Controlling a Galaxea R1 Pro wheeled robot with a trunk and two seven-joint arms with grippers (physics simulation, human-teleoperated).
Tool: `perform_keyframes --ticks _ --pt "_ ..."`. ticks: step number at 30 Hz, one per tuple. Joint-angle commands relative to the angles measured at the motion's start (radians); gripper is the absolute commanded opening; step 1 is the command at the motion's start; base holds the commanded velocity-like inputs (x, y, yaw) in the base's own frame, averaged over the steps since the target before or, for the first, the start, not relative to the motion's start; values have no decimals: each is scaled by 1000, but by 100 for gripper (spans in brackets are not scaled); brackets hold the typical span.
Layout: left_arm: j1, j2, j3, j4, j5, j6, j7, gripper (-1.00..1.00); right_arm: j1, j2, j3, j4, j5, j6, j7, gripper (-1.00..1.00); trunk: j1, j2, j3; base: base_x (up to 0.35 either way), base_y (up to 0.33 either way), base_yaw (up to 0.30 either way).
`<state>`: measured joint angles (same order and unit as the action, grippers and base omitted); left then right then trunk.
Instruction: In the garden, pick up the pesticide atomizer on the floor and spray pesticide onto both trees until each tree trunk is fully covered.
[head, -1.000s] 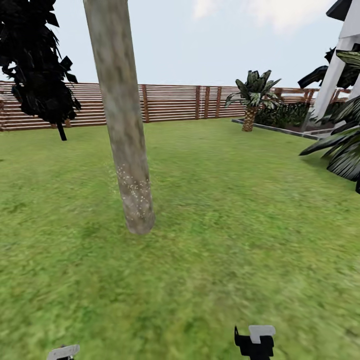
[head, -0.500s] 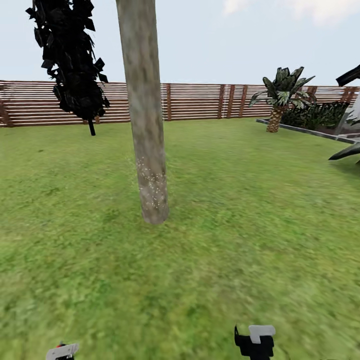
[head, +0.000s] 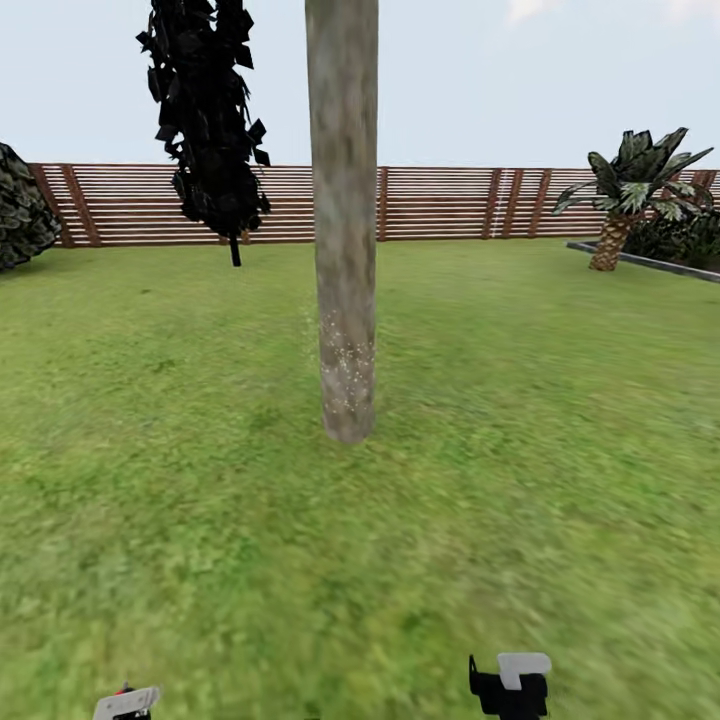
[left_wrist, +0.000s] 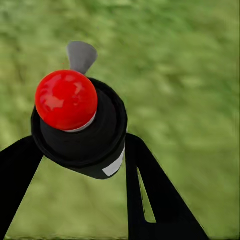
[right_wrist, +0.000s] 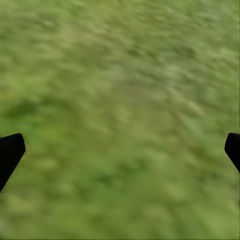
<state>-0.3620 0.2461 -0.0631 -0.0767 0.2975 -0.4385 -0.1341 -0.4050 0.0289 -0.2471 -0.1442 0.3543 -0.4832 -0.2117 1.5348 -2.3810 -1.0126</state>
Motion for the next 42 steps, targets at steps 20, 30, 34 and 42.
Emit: perform_keyframes --ticks 20,30,34,42 --pt "0 1 3 1 5 0 11 -100 0 0 0 0 0 0 -2 100 0 0 0 0 0 279" --pt "0 1 3 1 5 0 11 -100 6 0 0 0 0 -2 -2 100 0 0 0 0 0 279" --pt "0 1 3 1 5 0 11 -100 6 0 0 0 0 -2 -2 100 0 0 0 0 0 279" --pt "0 1 3 1 5 0 11 -100 6 0 0 0 0 -2 -2 100 0 0 0 0 0 279"
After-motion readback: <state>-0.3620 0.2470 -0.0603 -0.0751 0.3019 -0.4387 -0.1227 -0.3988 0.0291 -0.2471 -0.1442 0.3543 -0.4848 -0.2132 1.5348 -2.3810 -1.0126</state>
